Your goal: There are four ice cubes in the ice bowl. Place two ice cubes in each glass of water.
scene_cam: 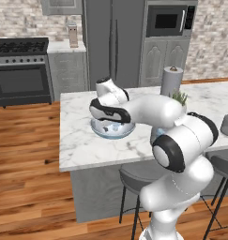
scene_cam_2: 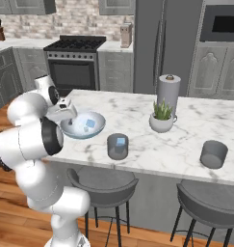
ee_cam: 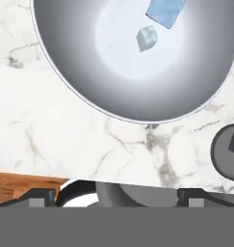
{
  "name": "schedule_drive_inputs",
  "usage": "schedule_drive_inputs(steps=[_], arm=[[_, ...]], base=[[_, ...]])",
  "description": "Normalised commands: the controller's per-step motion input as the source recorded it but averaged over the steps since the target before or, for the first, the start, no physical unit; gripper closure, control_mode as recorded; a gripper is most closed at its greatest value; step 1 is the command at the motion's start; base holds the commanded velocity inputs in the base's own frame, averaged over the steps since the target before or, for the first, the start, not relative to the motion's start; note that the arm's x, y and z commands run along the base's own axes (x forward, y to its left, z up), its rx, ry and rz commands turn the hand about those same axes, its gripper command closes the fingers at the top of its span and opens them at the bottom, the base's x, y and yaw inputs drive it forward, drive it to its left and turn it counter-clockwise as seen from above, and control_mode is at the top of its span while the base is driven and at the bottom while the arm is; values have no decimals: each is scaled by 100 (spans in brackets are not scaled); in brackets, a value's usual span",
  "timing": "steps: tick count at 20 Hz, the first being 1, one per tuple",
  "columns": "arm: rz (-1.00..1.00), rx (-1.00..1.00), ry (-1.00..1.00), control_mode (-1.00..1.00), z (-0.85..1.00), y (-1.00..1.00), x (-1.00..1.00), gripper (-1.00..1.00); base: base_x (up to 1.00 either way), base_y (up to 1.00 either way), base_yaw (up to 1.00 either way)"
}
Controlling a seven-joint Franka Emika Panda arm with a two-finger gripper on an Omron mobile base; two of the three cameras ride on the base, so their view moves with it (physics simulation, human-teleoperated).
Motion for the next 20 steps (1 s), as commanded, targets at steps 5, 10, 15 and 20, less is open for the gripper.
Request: schedule_drive_inputs(steps=[5, 10, 15, 20], arm=[[-19, -11, -33, -100, -8, 30, 34, -100], [-19, -2, -5, -100, 0, 39, 53, -100], [-17, 0, 3, -100, 0, 26, 29, -100], [-9, 0, 9, -100, -1, 21, 4, -100]], base=[[0, 0, 0], [0, 0, 0], [0, 0, 0], [0, 0, 0]])
